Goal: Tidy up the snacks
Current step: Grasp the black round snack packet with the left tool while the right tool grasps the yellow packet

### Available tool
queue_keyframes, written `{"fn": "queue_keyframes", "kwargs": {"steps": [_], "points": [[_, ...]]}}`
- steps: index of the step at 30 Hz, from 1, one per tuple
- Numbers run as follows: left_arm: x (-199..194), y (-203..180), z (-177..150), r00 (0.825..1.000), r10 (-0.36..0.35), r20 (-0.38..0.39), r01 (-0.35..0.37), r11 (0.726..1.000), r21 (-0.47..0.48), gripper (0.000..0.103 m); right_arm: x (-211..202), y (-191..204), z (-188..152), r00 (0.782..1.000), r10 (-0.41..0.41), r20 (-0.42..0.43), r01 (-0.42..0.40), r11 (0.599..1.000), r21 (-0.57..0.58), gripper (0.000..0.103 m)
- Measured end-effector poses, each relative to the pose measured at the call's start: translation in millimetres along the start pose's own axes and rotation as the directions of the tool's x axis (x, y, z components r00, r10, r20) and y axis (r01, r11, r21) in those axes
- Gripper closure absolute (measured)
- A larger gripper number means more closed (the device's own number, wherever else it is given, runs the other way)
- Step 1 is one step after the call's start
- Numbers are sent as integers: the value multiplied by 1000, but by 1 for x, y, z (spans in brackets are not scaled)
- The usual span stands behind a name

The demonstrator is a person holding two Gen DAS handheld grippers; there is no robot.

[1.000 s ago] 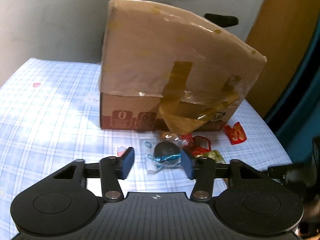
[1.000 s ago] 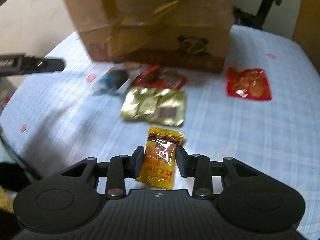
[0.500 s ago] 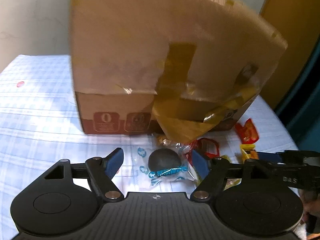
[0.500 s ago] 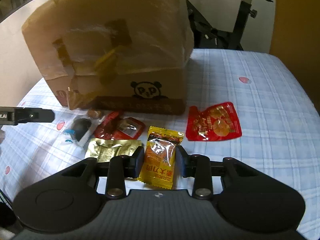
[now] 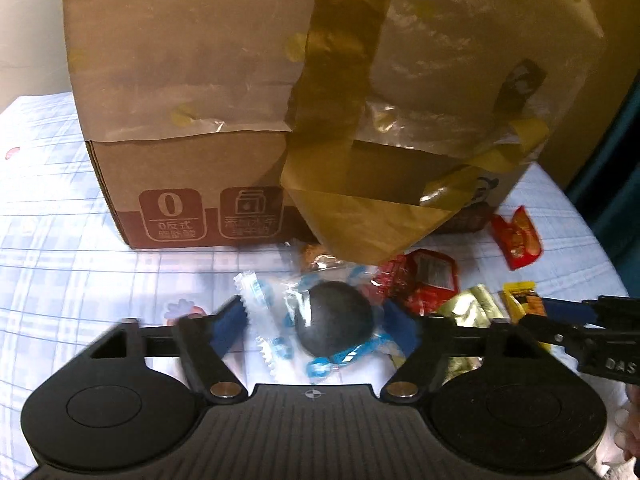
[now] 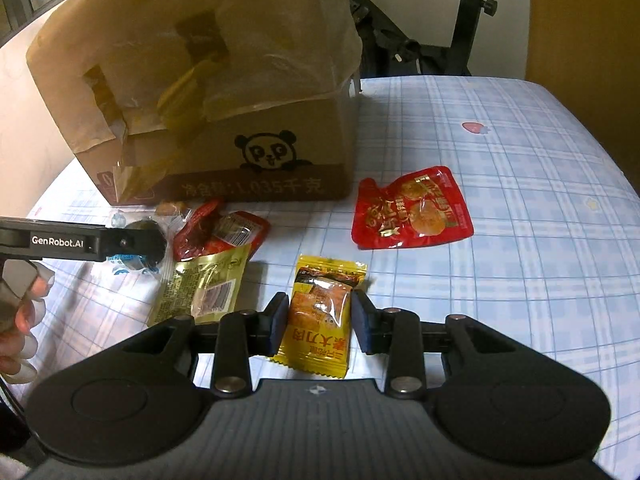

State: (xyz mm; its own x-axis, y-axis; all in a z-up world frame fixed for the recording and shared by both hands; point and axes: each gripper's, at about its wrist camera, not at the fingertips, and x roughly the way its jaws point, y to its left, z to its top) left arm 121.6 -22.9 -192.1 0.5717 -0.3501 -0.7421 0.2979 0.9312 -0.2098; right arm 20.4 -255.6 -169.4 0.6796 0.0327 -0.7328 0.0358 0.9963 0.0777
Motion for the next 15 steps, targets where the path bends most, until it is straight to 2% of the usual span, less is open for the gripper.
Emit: {"fn": "queue_keyframes", "kwargs": {"steps": [6,10,15], "points": [[-23,5,-8,999,-20,26,19,1000,23,56,-2,0,-1,1000,12,-3,-12,1000,12,66],[-40,16,-13,999,-19,39,19,1000,-5,57,-4,2,-3,1000,26,-6,-26,999,20,66],[-80,33,-14,995,-19,99,23,999,-41,57,-17,5,-1,998,53,19,-53,998,24,66]]}}
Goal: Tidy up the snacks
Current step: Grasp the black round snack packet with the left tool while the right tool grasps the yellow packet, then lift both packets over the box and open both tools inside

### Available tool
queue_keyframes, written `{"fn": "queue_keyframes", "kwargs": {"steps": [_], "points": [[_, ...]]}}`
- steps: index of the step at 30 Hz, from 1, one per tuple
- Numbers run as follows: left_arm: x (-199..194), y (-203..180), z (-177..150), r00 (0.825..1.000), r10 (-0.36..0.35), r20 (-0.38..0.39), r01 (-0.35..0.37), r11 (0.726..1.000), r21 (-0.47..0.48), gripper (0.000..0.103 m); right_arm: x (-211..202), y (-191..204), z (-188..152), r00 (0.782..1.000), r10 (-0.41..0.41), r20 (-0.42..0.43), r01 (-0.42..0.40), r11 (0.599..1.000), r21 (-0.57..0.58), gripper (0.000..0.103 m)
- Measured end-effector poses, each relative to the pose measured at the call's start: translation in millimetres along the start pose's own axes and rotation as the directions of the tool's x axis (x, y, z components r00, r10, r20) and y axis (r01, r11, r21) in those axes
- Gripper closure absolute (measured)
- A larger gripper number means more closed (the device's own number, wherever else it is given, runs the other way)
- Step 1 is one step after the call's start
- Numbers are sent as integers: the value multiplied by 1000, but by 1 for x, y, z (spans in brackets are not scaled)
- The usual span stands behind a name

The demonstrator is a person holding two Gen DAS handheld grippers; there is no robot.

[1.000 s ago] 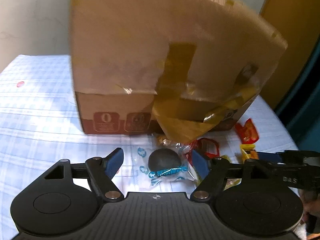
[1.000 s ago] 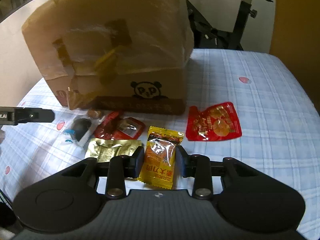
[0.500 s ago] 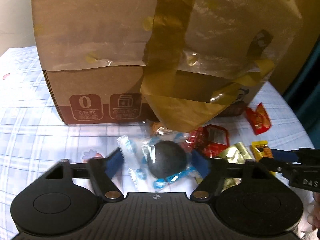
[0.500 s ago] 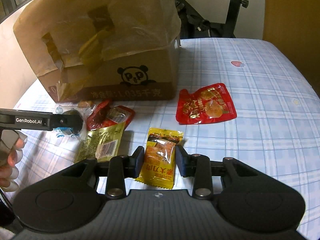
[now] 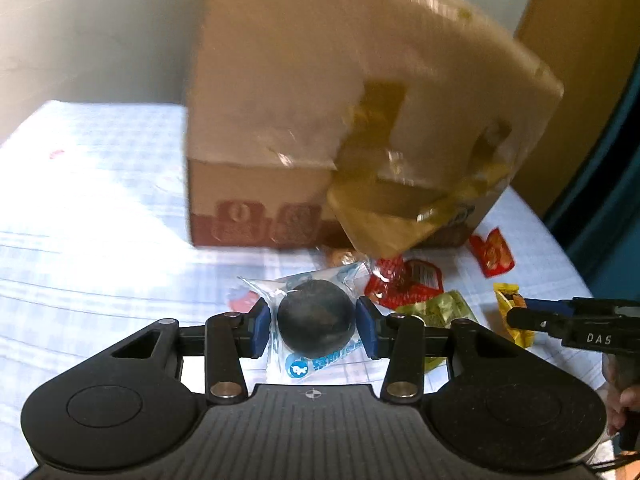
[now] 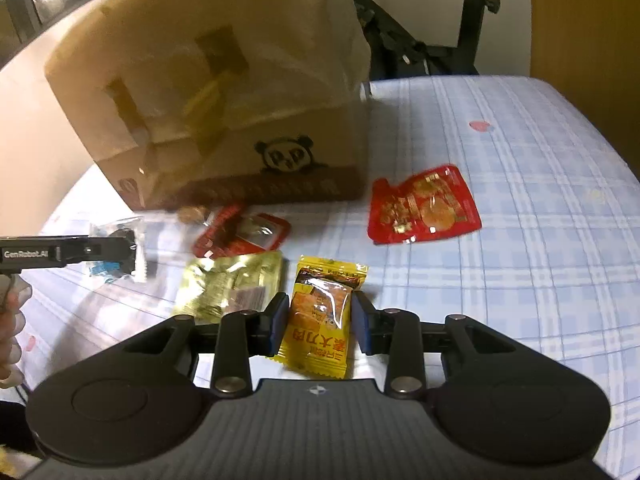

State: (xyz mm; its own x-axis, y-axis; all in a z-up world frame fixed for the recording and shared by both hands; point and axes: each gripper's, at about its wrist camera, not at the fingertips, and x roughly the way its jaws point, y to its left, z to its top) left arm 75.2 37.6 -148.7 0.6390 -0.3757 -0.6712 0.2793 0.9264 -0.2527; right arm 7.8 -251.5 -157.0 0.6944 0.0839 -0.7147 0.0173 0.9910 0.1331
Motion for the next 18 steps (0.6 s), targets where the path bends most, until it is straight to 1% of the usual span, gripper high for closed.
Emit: {"fn": "queue_keyframes", "kwargs": {"steps": [3,5,7,9,14,16,18], "points": [[-29,3,6,998,14,55,-15,1000,11,57,-16,5,8,999,23,41,-22,1000,-10,66],[-50,2,13,995,10,104,-13,1000,28,57,-30,10,16,996,42,81,-40,999,-26,66],[-69,-1,22,988,6,156,-13,999,48,57,-44,16,27,990,62,123,-56,997,-49,66],[-85,-6,34,977,0,213,-15,998,66,57,-59,24,40,980,88,177,-74,994,-80,66],[-118,-18,73,938,-24,346,-11,995,99,57,-93,42,79,941,150,303,-110,983,-147,66],[-123,-25,90,923,-29,383,-20,992,123,57,-102,49,94,922,175,344,-118,976,-181,66],[-122,-34,106,913,-27,406,-35,989,144,56,-108,56,111,904,201,377,-125,969,-215,66]]}}
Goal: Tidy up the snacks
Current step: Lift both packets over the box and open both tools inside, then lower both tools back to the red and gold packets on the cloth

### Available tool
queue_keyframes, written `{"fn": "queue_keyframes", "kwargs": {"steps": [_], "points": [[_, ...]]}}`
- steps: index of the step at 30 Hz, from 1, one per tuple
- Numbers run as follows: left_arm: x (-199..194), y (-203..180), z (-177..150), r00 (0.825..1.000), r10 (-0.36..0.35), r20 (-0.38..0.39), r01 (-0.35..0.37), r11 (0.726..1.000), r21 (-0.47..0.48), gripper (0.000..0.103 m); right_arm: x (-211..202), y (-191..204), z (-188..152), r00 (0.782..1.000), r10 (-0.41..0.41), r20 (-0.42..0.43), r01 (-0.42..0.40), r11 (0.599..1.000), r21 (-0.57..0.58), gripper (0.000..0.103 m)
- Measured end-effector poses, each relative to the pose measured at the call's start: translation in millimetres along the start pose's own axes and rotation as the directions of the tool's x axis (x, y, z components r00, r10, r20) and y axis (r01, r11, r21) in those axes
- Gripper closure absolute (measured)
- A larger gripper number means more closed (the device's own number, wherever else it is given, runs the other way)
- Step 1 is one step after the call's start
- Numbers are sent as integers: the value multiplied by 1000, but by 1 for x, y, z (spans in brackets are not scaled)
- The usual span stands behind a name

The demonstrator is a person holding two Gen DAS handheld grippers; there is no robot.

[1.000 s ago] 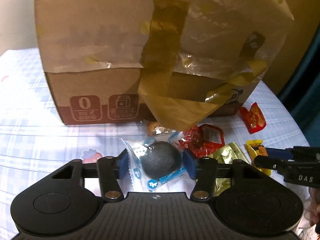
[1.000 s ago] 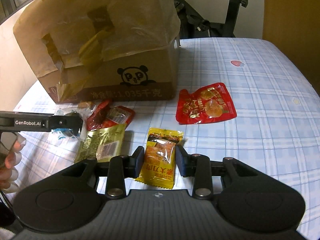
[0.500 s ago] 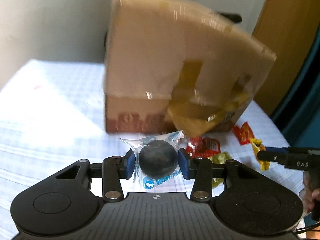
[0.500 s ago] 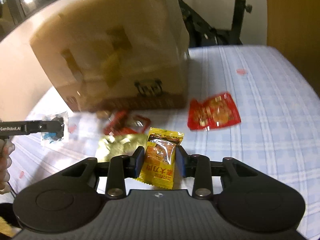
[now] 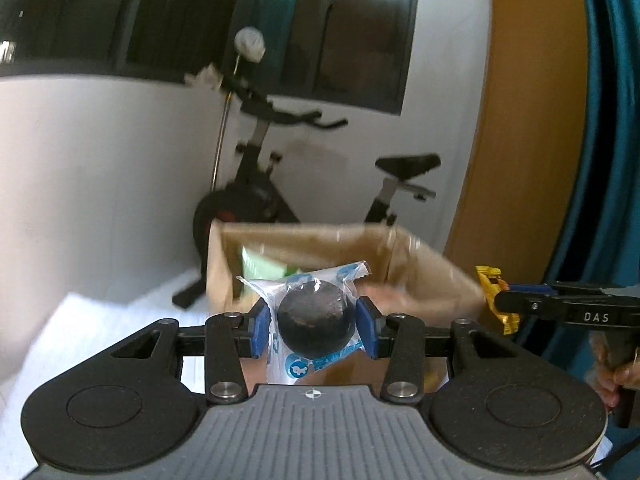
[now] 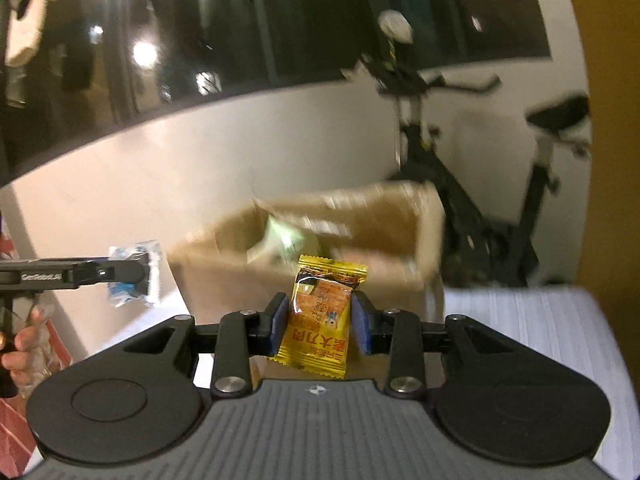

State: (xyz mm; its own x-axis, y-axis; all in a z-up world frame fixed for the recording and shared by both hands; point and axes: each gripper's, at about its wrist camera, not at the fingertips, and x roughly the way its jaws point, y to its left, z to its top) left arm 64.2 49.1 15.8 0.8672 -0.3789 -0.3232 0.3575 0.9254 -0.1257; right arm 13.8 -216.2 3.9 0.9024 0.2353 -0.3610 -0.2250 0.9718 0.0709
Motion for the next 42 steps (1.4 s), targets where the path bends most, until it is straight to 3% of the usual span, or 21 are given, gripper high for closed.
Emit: {"fn": "queue_keyframes", "kwargs": {"steps": [5,9,15,18,19,22,30,34,42], "points": [[45,-15,24,1000,12,0,-12,1000,24,56,31,8,35,999,11,42,-9,999,-53,66],[78,-15,30,999,37,-37,-36,999,29,56,76,10,49,1000,13,19,-12,999,-52,66],[117,-11,25,988,86,-130,-78,994,70,55,126,14,44,997,-18,-80,13,998,-61,66],[124,-6,22,984,104,-148,-92,992,85,47,134,8,36,994,-39,-102,35,998,-44,62],[121,-2,22,984,108,-141,-97,992,82,45,136,5,35,993,-45,-109,42,999,-31,56],[107,4,20,990,84,-115,-78,995,54,41,131,-2,30,993,-54,-108,53,999,-12,48],[66,5,11,997,55,-61,-52,997,64,41,83,-16,28,998,-68,15,68,998,18,48],[50,9,2,997,50,-64,-49,999,20,42,54,-26,22,993,-105,59,104,995,11,48],[27,11,-31,996,-3,-93,-4,997,-75,42,19,-49,-5,983,-175,49,174,984,24,48]]}}
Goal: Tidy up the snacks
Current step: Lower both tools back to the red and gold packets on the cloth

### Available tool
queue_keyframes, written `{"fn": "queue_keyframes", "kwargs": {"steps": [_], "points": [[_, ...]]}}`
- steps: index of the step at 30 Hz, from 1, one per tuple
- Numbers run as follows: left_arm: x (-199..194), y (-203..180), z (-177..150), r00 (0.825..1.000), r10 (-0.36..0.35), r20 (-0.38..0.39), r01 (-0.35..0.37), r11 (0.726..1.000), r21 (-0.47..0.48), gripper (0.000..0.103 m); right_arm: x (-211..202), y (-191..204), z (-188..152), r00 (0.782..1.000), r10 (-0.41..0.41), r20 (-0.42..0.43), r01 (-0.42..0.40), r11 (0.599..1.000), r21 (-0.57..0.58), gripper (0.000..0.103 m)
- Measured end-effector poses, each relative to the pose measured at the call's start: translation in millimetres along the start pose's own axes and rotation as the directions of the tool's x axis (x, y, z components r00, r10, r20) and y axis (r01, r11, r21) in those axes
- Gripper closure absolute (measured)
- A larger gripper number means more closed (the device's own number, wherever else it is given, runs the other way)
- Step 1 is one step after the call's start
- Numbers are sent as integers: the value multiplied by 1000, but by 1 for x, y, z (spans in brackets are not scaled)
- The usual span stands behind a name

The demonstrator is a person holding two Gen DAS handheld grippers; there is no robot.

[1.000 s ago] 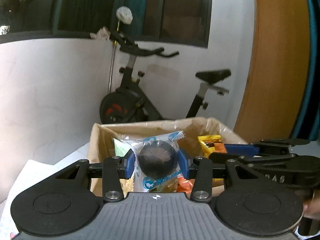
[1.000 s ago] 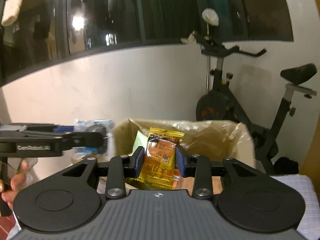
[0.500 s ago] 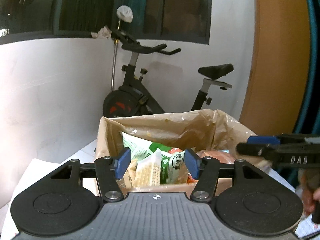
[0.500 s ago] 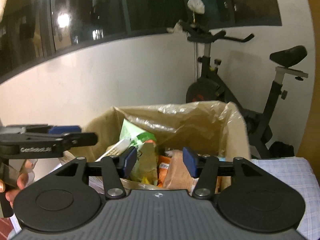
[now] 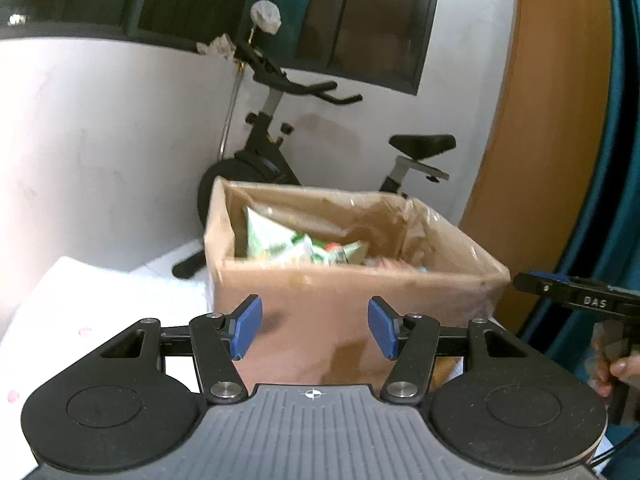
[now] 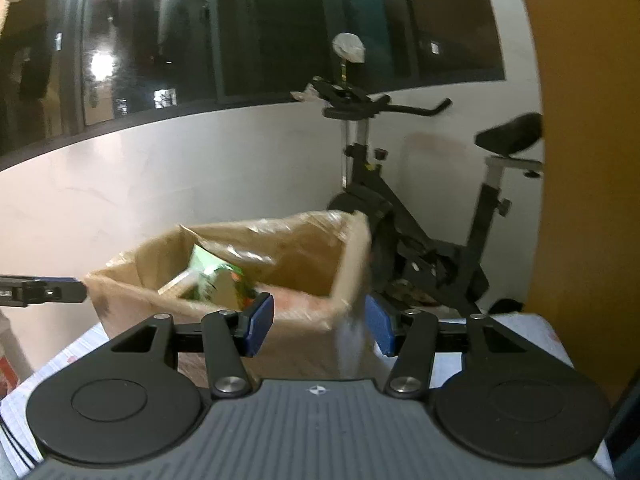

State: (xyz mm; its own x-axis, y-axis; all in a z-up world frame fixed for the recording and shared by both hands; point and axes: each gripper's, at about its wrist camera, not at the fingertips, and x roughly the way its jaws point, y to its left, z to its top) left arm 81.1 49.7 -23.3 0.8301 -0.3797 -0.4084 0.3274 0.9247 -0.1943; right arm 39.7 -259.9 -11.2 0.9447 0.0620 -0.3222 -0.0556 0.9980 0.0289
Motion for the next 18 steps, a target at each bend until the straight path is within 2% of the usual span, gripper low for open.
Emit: {"fn": "queue_keyframes", "kwargs": {"steps": [4,9,12,18], "points": [[3,0,-18,999,-35,-39,35,999,-14,42,-3,-10,-21,999,-30,-40,31,999,28,48],[24,0,-48,992,-20,-125,19,1000,-8,43,4,-16,-47,993,-52,-108,58,997,59,48],[40,1,-67,981,-19,-191,19,1000,-4,48,9,-17,-63,988,-54,-146,64,996,63,48],[76,-10,-98,952,-32,-306,47,998,43,50,19,-21,-90,974,-55,-218,75,994,85,48]]}}
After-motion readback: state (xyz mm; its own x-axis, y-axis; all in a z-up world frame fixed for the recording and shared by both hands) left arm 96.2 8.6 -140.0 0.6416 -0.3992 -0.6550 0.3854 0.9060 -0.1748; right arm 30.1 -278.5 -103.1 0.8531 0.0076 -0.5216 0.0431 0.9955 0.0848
